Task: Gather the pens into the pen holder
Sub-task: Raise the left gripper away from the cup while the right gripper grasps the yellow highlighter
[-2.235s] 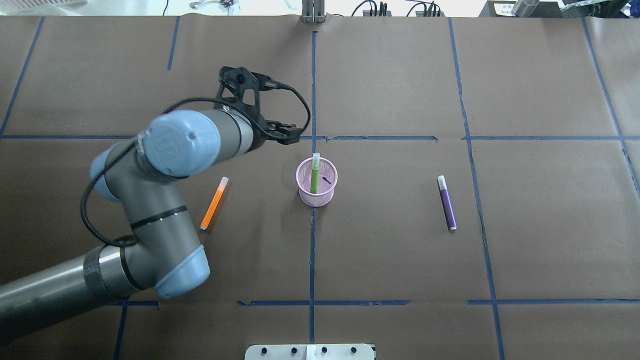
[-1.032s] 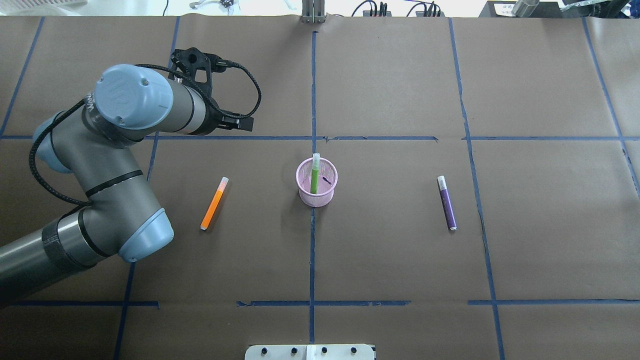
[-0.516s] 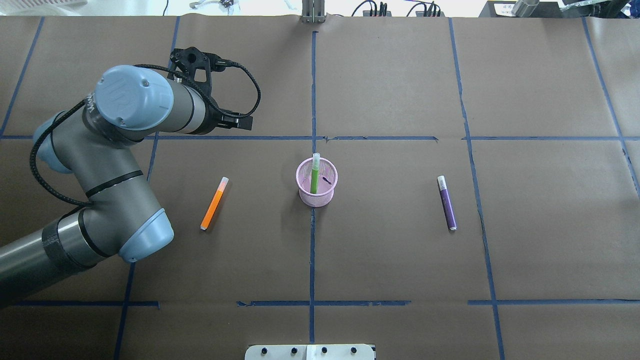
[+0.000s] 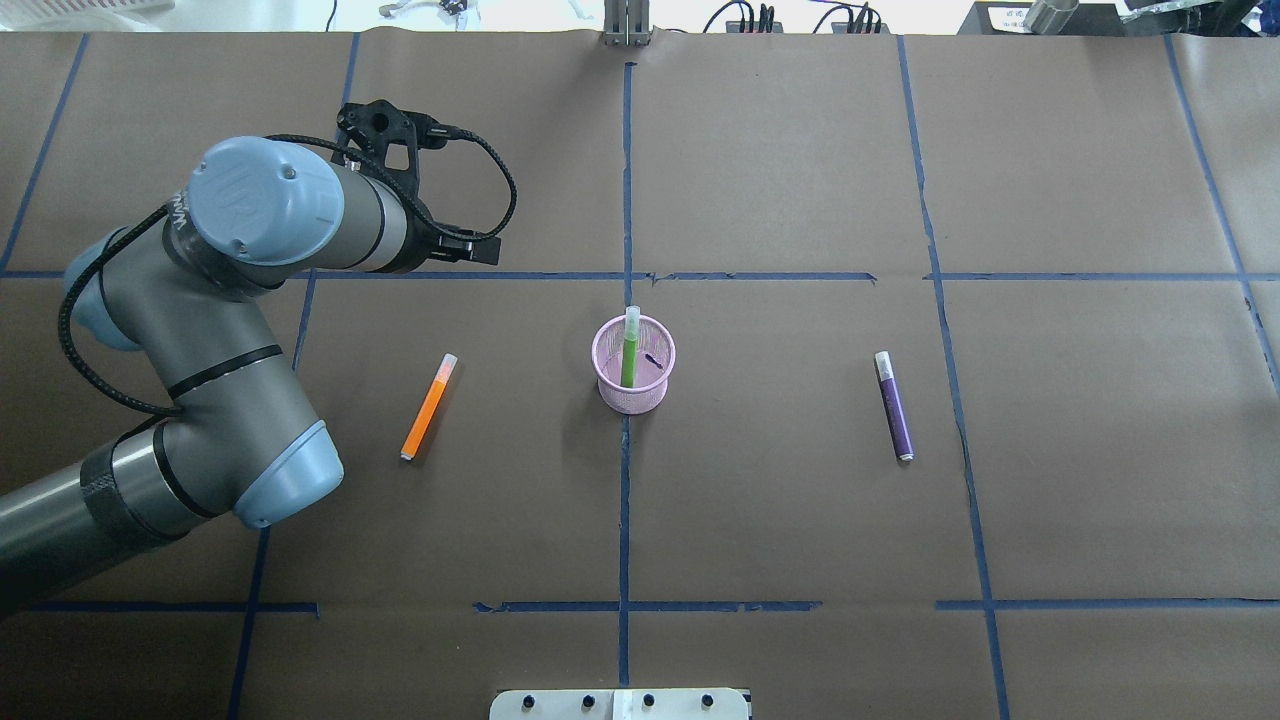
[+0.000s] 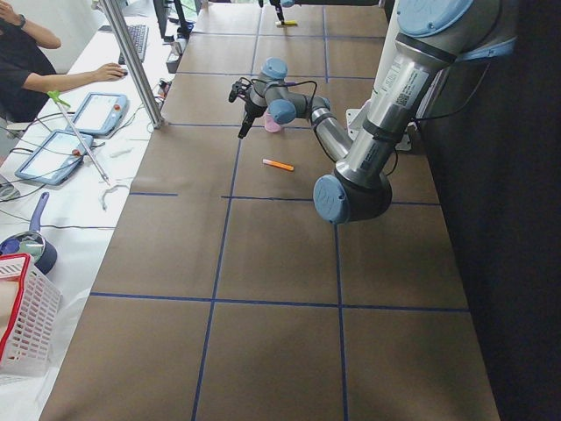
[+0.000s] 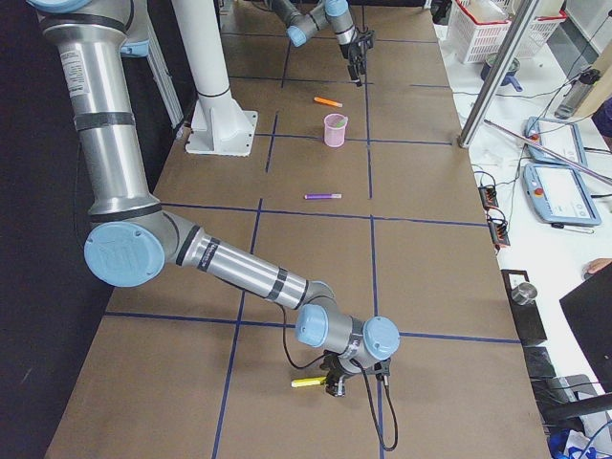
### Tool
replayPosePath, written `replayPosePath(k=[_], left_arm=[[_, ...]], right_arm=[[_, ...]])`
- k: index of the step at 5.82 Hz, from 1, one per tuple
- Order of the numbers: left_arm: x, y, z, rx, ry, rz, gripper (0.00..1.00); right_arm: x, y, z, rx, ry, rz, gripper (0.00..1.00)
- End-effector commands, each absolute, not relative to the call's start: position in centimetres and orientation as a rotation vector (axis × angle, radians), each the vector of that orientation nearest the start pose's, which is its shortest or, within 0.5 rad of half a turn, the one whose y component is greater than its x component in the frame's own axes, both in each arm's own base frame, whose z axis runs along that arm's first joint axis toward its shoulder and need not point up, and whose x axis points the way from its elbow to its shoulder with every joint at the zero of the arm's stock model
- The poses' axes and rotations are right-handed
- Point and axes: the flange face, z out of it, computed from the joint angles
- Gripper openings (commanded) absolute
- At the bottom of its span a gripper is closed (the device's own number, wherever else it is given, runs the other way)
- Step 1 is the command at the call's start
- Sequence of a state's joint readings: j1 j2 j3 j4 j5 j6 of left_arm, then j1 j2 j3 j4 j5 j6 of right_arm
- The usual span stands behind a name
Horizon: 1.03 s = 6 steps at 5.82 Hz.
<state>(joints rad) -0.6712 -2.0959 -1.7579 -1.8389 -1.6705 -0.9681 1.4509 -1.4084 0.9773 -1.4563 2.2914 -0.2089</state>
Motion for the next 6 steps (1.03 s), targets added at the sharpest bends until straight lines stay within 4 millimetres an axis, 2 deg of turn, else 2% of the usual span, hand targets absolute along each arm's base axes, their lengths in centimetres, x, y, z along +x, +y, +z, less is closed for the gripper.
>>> replayPosePath(k=[1, 6], left_arm=[[43.03, -49.86, 24.79, 0.508, 0.841, -0.013, 1.00], [42.79, -49.92, 24.53, 0.526, 0.835, -0.023, 1.00]], right_arm=[[0.83, -49.62, 85.37, -0.282, -0.719, -0.195, 0.32], [0.93, -49.83, 85.44, -0.283, -0.693, -0.200, 0.32]])
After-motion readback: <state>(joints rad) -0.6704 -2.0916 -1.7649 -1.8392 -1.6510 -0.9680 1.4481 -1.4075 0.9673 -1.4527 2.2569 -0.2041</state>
